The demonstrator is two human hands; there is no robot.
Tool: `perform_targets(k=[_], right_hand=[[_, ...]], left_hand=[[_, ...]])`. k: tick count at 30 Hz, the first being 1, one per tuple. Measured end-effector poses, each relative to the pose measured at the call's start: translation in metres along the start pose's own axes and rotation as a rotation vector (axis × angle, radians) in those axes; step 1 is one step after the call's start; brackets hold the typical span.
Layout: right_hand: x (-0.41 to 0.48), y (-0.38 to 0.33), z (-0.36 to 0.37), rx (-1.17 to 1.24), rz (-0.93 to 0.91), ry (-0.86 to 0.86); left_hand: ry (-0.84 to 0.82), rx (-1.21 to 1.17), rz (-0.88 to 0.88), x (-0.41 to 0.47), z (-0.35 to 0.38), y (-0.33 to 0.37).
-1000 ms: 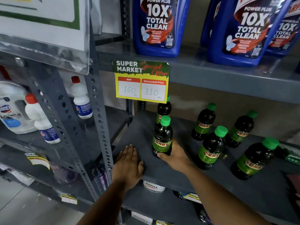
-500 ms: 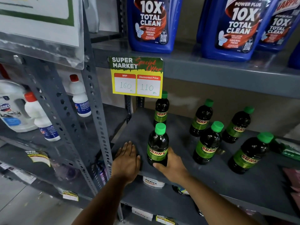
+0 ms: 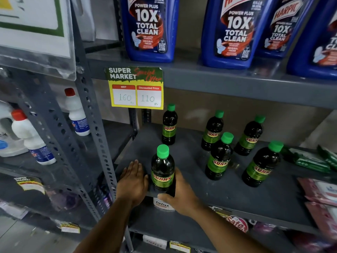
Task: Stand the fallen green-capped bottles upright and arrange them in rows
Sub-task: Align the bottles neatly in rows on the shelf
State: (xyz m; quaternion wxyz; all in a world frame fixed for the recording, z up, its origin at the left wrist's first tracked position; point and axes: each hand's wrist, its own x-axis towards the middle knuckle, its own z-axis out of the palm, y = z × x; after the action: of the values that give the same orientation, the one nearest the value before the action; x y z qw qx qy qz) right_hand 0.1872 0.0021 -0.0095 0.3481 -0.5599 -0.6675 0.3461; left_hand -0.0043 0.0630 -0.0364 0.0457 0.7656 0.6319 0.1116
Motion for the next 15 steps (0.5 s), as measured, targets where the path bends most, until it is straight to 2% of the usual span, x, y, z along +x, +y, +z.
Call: perform_targets(k=[1, 5, 8, 10, 13, 15], right_hand=[[-0.008, 0.003, 0.000, 0.048, -0.013, 0.084], [-0.047, 0.032, -0.014, 0.032, -0.028, 0.656], [-0.044, 0.052, -0.056, -0.025, 0.029, 0.839], [-0.027, 0.058, -0.087, -0.019, 0.092, 0.813], [-0.006, 0.060, -0.119, 0.090, 0.135, 0.624], [0.001, 0.065, -0.127, 0.017, 0.169, 0.528]], left_hand=[[-0.002, 0.010, -0.002, 0.000, 0.000, 0.000], [0.012, 0.035, 0.019, 0.000, 0.000, 0.000], [0.019, 0.023, 0.018, 0.001, 0.000, -0.001], [0.019, 0.025, 0.012, 0.002, 0.000, -0.003], [0.004, 0.020, 0.002, 0.002, 0.003, -0.003], [0.000, 0.008, -0.001, 0.002, 0.004, -0.003]])
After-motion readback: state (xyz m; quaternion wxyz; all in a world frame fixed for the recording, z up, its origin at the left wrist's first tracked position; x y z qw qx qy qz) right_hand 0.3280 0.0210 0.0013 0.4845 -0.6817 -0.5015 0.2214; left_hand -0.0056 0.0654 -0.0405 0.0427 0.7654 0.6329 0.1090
